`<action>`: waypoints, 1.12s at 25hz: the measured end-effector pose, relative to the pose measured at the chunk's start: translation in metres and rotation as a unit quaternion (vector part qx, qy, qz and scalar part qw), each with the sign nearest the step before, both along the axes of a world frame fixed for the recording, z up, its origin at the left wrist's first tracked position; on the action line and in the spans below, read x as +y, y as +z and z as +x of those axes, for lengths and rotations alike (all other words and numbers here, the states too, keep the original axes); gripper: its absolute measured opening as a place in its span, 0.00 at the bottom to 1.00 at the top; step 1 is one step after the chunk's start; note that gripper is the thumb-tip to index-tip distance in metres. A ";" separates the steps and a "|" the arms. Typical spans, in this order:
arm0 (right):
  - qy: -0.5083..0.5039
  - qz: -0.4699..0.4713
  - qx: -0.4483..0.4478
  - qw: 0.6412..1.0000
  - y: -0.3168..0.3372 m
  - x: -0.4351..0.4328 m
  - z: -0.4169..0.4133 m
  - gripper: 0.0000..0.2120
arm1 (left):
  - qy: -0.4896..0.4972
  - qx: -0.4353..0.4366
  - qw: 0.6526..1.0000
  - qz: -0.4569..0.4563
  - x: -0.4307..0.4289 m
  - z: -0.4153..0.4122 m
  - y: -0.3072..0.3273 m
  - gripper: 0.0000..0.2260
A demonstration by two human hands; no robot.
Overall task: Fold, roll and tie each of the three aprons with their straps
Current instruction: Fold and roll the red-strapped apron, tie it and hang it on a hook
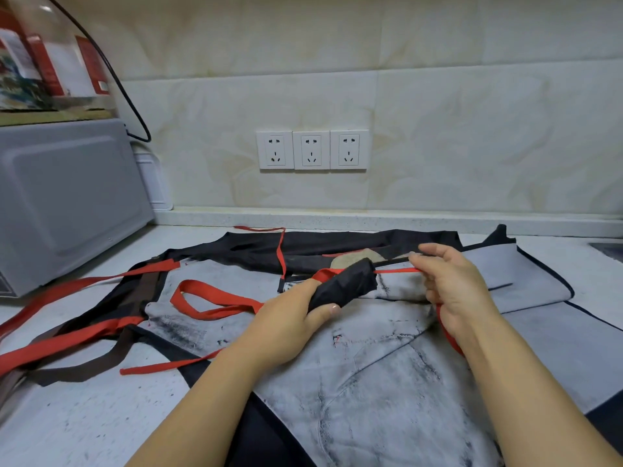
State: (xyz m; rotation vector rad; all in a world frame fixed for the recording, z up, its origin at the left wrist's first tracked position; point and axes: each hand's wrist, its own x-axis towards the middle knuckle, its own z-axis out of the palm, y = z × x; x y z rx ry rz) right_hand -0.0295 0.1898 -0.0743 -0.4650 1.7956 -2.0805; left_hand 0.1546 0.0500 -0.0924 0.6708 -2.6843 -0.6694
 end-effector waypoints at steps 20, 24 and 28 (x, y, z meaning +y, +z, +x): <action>0.349 0.239 0.124 0.898 0.004 -0.008 0.049 0.12 | 0.163 0.543 0.585 0.580 -0.035 -0.052 0.008 0.14; 0.340 0.224 0.150 0.901 0.022 0.012 0.037 0.13 | 0.147 0.458 0.777 0.406 -0.040 -0.042 0.000 0.08; 0.161 0.233 0.310 0.907 0.017 0.005 0.032 0.09 | 0.015 0.322 0.858 0.400 -0.020 -0.040 0.009 0.14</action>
